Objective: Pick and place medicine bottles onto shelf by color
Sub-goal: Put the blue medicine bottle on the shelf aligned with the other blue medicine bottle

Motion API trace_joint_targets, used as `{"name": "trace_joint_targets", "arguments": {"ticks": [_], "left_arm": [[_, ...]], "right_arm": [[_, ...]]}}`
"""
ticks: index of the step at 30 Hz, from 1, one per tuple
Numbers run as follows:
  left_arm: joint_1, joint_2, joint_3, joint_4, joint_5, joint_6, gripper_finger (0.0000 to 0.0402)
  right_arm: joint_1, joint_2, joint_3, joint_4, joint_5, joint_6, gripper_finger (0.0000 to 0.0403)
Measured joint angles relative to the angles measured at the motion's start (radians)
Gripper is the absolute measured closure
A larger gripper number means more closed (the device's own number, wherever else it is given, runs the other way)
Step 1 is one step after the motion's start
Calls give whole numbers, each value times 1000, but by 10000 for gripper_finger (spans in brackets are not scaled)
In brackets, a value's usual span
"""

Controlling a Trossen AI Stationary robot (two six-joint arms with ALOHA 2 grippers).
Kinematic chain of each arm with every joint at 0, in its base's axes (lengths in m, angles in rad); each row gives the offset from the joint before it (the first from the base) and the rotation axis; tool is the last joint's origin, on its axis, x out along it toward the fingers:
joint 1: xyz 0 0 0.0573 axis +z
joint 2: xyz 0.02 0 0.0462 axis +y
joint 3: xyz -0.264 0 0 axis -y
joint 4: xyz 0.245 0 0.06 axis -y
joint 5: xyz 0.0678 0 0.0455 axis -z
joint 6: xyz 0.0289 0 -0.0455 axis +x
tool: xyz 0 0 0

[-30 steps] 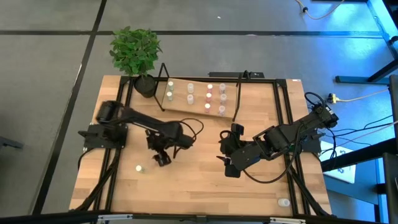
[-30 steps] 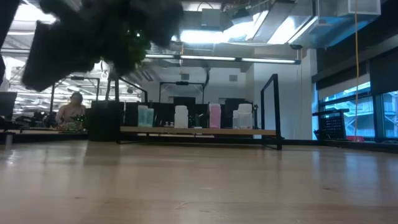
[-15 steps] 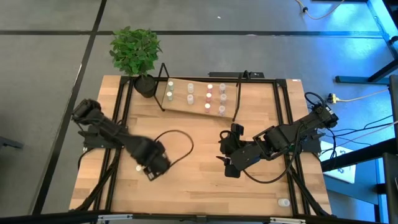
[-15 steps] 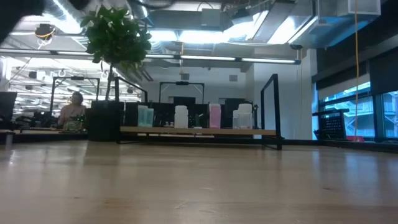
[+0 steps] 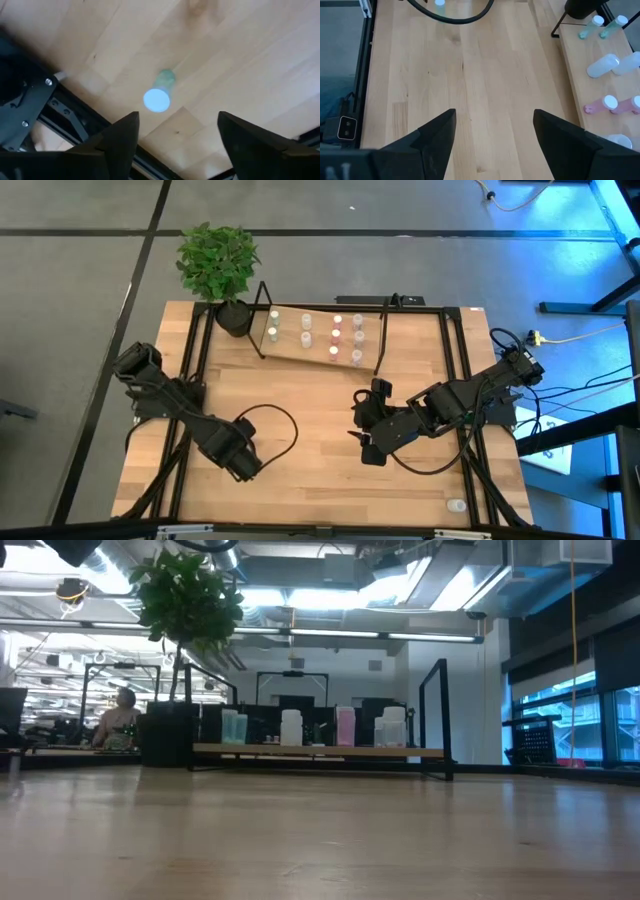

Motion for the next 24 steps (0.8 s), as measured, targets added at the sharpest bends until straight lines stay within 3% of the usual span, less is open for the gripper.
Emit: {"name": "trace_joint_targets", "arguments": {"ticks": [6,10,24], "left_arm": [[-12,0,0,-32,-3,-14,62],[-27,0,-25,-22,-1,-55,29],[-46,0,-178,125,13,-35,20]], "right_arm": [[0,0,0,0,0,0,136],[0,0,0,0,0,0,136],[0,0,0,0,0,0,136]]}}
